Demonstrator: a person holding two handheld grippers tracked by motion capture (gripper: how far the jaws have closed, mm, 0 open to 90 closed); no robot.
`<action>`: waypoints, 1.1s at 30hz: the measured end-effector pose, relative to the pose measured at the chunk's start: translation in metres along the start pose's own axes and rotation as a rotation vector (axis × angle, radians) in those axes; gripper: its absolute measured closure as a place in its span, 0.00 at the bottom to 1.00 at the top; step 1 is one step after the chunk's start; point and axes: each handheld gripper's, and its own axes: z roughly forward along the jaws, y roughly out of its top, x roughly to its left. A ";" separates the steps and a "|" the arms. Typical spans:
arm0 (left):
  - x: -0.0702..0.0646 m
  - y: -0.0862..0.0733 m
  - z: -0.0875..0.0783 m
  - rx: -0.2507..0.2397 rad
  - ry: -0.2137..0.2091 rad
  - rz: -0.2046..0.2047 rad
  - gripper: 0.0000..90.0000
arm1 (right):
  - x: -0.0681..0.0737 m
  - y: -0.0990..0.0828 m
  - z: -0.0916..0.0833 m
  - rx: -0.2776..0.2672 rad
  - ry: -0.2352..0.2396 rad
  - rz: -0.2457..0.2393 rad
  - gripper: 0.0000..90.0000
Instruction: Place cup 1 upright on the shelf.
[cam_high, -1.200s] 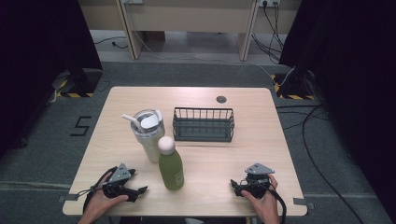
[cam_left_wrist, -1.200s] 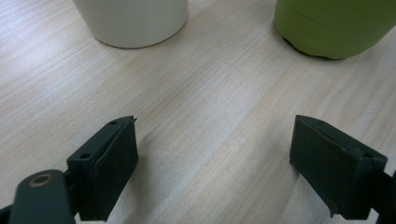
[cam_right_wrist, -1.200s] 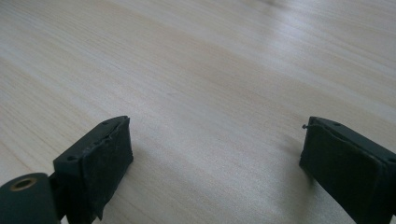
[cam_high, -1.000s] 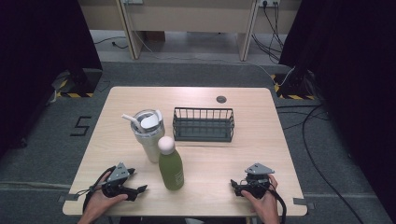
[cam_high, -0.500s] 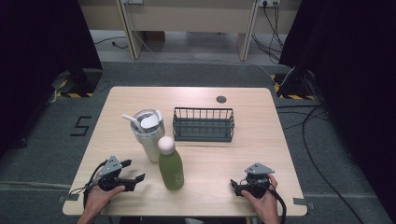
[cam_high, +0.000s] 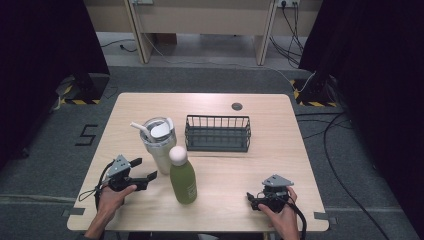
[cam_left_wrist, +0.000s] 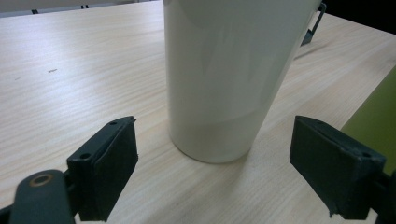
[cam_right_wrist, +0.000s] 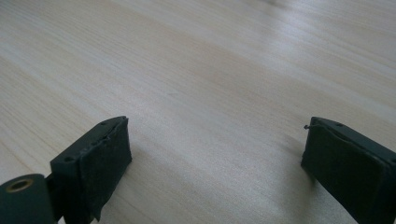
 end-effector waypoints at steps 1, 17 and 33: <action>0.000 0.001 0.001 0.000 -0.001 0.003 0.17 | 0.000 0.000 0.000 0.000 0.000 -0.001 0.09; -0.001 0.015 0.031 -0.067 -0.044 0.035 0.16 | 0.000 0.001 0.001 0.003 0.004 -0.007 0.07; -0.005 0.018 0.053 -0.136 -0.041 0.046 0.10 | 0.000 0.001 0.001 0.005 0.006 -0.008 0.07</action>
